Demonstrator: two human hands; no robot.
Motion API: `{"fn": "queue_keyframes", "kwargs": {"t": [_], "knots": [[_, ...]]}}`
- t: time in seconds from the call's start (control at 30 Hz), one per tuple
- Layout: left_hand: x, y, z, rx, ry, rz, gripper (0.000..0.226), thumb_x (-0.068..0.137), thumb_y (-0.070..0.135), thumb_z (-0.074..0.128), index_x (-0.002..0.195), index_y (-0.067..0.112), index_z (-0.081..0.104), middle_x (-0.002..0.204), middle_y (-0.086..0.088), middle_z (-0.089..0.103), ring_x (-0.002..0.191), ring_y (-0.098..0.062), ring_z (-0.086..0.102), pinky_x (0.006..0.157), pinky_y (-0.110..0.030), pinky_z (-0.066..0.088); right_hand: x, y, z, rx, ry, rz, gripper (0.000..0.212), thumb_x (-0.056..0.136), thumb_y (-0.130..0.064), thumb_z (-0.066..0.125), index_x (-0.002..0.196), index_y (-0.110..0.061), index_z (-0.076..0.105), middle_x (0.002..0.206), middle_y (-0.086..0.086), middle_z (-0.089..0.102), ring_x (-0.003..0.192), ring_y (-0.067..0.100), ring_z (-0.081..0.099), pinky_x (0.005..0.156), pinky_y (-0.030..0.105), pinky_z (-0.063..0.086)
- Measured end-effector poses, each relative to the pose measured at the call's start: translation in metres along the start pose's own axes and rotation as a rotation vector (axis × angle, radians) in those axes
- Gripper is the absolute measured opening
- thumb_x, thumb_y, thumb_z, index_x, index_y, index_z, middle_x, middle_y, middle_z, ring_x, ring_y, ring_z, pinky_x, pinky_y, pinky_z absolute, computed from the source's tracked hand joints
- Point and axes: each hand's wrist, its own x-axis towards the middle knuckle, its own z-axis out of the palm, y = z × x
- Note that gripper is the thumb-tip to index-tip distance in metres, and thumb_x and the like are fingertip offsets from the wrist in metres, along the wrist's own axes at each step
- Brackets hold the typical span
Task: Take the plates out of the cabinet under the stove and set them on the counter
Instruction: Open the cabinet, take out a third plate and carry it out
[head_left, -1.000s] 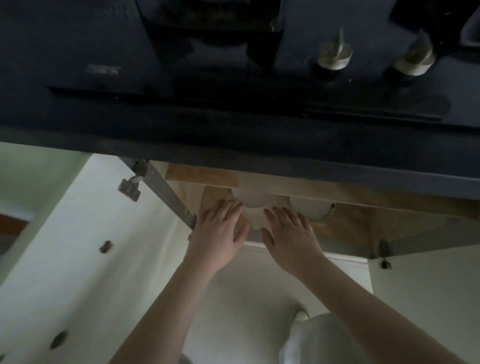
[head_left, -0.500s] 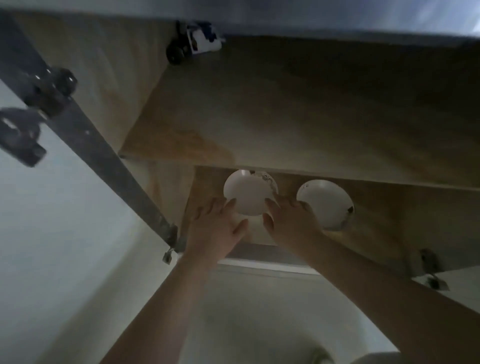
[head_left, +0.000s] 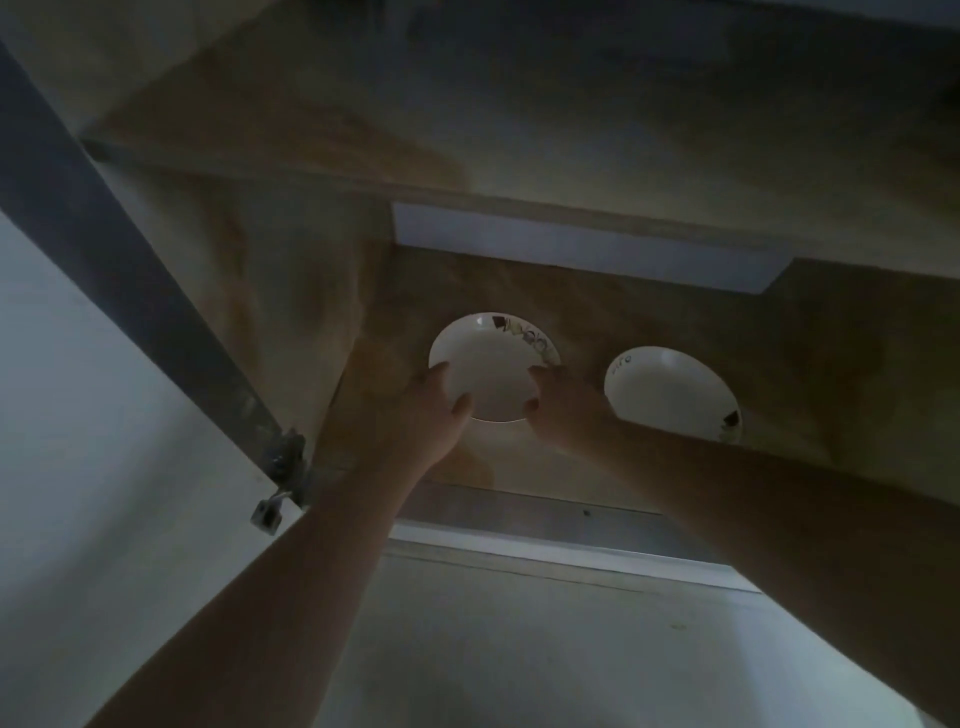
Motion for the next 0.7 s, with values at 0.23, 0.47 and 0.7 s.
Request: {"fn": "queue_keyframes", "kwargs": {"t": [0.23,0.47,0.7], "knots": [[0.016,-0.029,0.012,-0.488,0.013,-0.225,0.053,0.098,0.027,0.053,0.148,0.014,0.039,0.142,-0.006,0.053,0.125,-0.026,0.054,0.099,-0.031,0.041,0.036,0.003,0.01,0.389,0.044,0.226,0.061,0.096,-0.021,0.05,0.149,-0.007,0.025,0.144,0.022,0.042,0.127,0.038,0.048,0.1,0.045,0.045],[0.013,-0.046,0.011,-0.964,-0.164,-0.279,0.04,0.106,0.012,0.029,0.146,0.014,0.037,0.158,-0.012,0.031,0.143,-0.026,0.034,0.118,-0.044,0.027,0.044,0.035,0.033,0.761,-0.04,0.22,0.012,0.097,-0.012,0.053,0.107,-0.017,0.054,0.116,0.014,0.052,0.079,0.014,0.054,0.067,0.019,0.046],[0.021,-0.05,0.025,-1.239,-0.238,-0.354,0.05,0.106,0.028,0.027,0.154,0.021,0.021,0.159,-0.015,0.029,0.146,-0.029,0.028,0.114,-0.045,0.024,0.063,0.046,0.045,1.181,-0.125,0.463,0.008,0.101,-0.012,0.048,0.1,-0.006,0.053,0.072,0.009,0.058,0.058,0.015,0.056,0.048,0.021,0.048]]}}
